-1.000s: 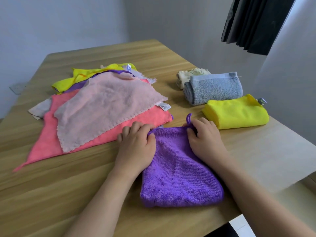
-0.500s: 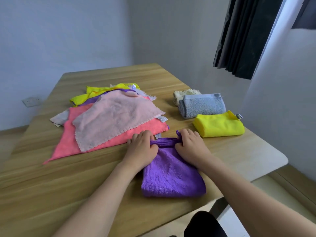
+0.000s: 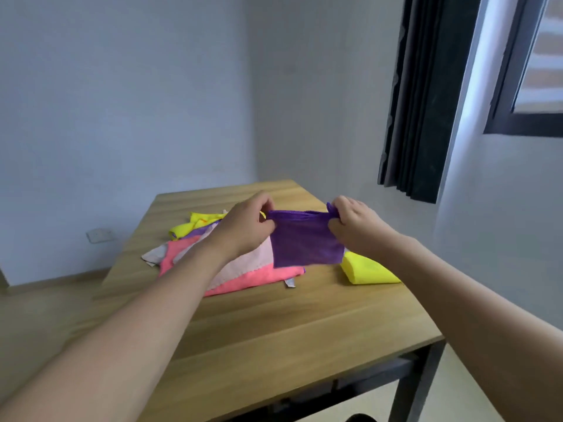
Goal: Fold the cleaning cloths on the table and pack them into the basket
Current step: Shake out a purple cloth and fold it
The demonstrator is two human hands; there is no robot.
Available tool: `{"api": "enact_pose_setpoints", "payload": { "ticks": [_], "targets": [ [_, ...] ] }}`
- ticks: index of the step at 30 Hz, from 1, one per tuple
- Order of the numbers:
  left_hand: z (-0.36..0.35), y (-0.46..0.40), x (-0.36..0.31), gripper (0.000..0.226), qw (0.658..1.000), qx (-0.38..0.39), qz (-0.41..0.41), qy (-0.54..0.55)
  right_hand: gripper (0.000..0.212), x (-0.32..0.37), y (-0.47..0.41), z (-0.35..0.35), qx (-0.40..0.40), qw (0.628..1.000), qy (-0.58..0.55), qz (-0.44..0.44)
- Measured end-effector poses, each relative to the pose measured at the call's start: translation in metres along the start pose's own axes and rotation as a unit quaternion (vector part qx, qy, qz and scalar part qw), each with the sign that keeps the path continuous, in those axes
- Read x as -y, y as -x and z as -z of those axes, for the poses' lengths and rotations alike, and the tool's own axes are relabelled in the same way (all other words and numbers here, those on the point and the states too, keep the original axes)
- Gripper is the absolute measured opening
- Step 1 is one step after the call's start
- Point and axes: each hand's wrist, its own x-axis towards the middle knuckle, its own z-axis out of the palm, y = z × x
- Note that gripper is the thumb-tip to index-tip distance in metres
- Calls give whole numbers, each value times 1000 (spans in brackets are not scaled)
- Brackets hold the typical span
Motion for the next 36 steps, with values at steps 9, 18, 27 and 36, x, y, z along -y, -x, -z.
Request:
{"api": "enact_pose_setpoints", "payload": {
  "ticks": [9,18,27,36],
  "targets": [
    [-55,124,22,15,939,326,1,-106,20,-1,113,-44,285,954,87,24],
    [-77,111,43,18,945,234,171,149,10,-7,76,-34,397,914,8,-84],
    [-140,93,72,35,967,102,192,-131,28,-39,58,-140,153,978,18,-140],
    [-152,83,88,26,973,63,172,-139,28,-48,69,-171,10,979,36,-202]
  ]
}}
